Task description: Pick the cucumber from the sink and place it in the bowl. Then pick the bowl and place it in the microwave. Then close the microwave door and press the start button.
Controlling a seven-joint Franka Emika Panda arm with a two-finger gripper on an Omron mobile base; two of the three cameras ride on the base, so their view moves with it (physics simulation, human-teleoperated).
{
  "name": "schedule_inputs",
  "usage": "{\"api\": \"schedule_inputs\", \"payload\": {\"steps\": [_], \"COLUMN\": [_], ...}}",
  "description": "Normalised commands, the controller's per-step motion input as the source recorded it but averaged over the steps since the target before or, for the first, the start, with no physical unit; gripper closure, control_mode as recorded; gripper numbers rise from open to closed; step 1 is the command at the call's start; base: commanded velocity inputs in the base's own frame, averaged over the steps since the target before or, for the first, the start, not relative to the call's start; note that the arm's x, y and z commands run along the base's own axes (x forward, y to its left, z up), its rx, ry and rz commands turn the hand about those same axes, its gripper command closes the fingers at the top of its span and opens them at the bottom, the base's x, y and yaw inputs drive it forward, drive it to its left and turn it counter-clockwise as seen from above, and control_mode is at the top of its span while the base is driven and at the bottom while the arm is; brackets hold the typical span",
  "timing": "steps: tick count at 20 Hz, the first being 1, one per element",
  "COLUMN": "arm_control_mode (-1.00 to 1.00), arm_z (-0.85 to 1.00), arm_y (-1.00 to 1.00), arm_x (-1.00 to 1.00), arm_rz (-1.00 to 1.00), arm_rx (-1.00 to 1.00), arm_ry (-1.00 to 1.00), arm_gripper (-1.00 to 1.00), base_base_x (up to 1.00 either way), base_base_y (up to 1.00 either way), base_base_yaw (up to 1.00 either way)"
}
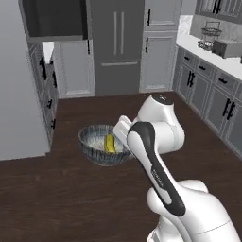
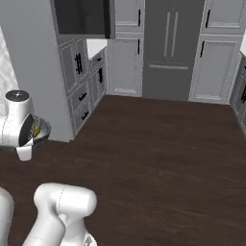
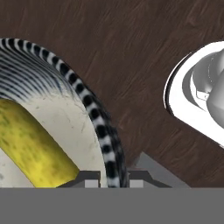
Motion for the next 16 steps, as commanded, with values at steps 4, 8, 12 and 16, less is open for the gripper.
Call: {"api": "schedule_inputs", "payload": {"steps": [4,8,12,16], "arm_control_mode": [1.0,1.0,1.0,1.0], "arm_z": [0.0,0.0,0.0,0.0], "arm_y": [0.0,0.0,0.0,0.0], "arm_x": [0.0,0.0,0.0,0.0], "arm_rz": [0.0,0.0,0.0,0.0], "arm_rx": [0.0,0.0,0.0,0.0], "arm_ry": [0.0,0.0,0.0,0.0], "arm_gripper": [1.0,1.0,1.0,1.0], "base_base_x": [1.0,1.0,1.0,1.0], "base_base_y": [-0.34,-0.42,-0.48,-0.46], "base_base_yaw": [-0.3,-0.22,-0.16,-0.12]}}
